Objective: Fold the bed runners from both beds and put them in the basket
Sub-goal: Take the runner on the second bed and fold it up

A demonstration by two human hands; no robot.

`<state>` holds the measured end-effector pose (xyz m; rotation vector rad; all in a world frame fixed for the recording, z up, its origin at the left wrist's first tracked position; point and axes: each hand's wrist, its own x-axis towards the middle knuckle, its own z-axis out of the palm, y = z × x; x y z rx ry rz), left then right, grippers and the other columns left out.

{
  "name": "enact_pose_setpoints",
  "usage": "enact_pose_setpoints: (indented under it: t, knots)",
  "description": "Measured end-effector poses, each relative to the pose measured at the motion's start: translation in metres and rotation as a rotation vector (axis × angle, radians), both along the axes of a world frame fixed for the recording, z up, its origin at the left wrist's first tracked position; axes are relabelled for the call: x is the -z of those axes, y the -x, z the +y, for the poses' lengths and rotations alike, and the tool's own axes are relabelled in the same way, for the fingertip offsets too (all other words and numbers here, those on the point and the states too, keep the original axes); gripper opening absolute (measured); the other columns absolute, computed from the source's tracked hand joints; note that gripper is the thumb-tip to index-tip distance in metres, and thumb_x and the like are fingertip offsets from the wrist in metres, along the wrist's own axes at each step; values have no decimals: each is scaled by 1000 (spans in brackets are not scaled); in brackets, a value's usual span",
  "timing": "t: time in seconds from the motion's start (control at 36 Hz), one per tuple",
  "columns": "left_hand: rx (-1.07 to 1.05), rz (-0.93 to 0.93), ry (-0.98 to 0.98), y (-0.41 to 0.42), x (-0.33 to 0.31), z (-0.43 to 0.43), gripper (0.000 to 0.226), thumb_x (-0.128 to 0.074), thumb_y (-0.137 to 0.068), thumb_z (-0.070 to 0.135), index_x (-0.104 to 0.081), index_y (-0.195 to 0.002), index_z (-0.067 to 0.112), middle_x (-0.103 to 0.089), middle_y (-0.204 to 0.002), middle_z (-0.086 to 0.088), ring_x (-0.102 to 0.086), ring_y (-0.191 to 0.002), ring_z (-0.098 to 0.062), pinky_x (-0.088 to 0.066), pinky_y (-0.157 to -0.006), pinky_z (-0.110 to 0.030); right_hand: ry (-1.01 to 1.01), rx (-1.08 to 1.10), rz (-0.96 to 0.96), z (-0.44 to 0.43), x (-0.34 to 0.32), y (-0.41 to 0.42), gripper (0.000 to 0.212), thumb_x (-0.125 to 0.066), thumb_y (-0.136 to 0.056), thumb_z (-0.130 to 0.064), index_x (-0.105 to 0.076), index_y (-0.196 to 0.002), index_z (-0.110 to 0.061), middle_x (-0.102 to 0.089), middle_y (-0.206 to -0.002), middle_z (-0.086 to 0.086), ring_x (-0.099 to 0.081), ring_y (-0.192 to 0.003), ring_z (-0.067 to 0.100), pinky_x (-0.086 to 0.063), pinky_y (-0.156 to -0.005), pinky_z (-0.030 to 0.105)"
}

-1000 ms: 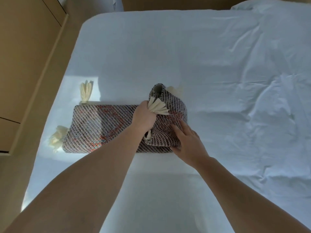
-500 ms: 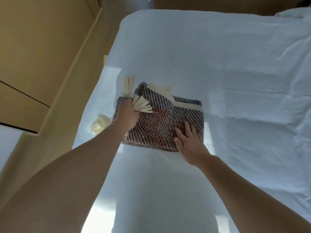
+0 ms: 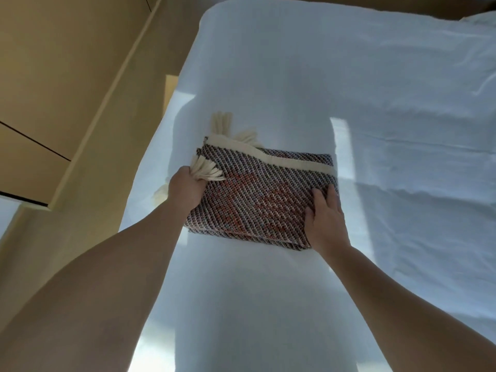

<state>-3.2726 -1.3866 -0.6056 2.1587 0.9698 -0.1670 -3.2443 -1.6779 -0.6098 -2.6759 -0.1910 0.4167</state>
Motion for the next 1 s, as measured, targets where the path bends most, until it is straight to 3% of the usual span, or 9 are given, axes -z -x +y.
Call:
enact_pose_setpoints:
  t: [0.06,0.19,0.25,0.31,0.39,0.5,0.67,0.78,1.0]
  knots:
    - [-65,112,-53,-2,9,1,55,-58,-84,47,-53,-116,3,-58,-110,-20,-56,-104,-42,-47,-80,-42,-124,163,20,-2,2,-5,61,-48,-96,-29,-24,-149,-12,-19,-157,17,-23,-144,34,-28,-115,49]
    - [-286,278,-32,4,16,3,107,-66,-67,69,-26,-144,6,-33,-142,-21,-33,-131,-42,-36,-101,-53,-310,485,175,-10,-3,-20,73,-61,-88,-42,-26,-144,-10,-47,-137,15,-52,-121,35,-43,-89,38]
    - [-368,285,54,8,18,7,125,-69,-54,76,-20,-147,7,-32,-145,-20,-36,-131,-41,-38,-103,-55,-358,514,227,-11,-3,-23,75,-63,-87,-44,-29,-143,-9,-53,-134,13,-55,-118,32,-42,-85,33]
    - [-387,261,194,11,18,9,136,-68,-41,80,-24,-145,5,-43,-139,-20,-49,-123,-38,-45,-100,-51,-399,550,265,-12,-1,-25,71,-67,-83,-47,-38,-137,-11,-57,-129,11,-58,-109,28,-45,-87,33]
    - [-316,214,291,10,17,11,125,-69,-45,77,-37,-140,2,-55,-130,-14,-57,-112,-34,-49,-96,-44,-509,642,389,-13,-1,-30,66,-75,-75,-44,-50,-127,-11,-63,-118,10,-62,-100,27,-53,-91,42]
    - [-294,125,505,5,11,6,110,-75,-52,73,-47,-135,7,-61,-123,-10,-61,-106,-30,-46,-101,-45,-604,679,460,-16,-3,-32,52,-75,-74,-24,-53,-119,-11,-65,-111,10,-65,-95,29,-54,-89,46]
    - [-212,38,594,6,-4,-3,59,-78,-78,28,-56,-129,7,-68,-111,-13,-65,-100,-32,-49,-97,-48,-669,622,440,-20,-14,-31,52,-74,-74,-14,-50,-121,-12,-62,-110,6,-63,-96,26,-54,-87,47]
    - [-173,-1,574,11,-26,-7,55,-76,-79,16,-56,-129,8,-67,-114,-12,-63,-104,-31,-47,-100,-48,-626,547,365,-18,-31,-27,49,-73,-73,-13,-51,-117,-14,-62,-108,4,-62,-98,26,-53,-90,48]
    - [-185,-139,556,35,-105,-3,46,-75,-79,13,-61,-122,10,-68,-112,-11,-64,-104,-30,-47,-99,-49,-618,426,293,-9,-106,-21,44,-70,-75,-8,-52,-114,-14,-62,-110,8,-62,-99,28,-53,-90,48]
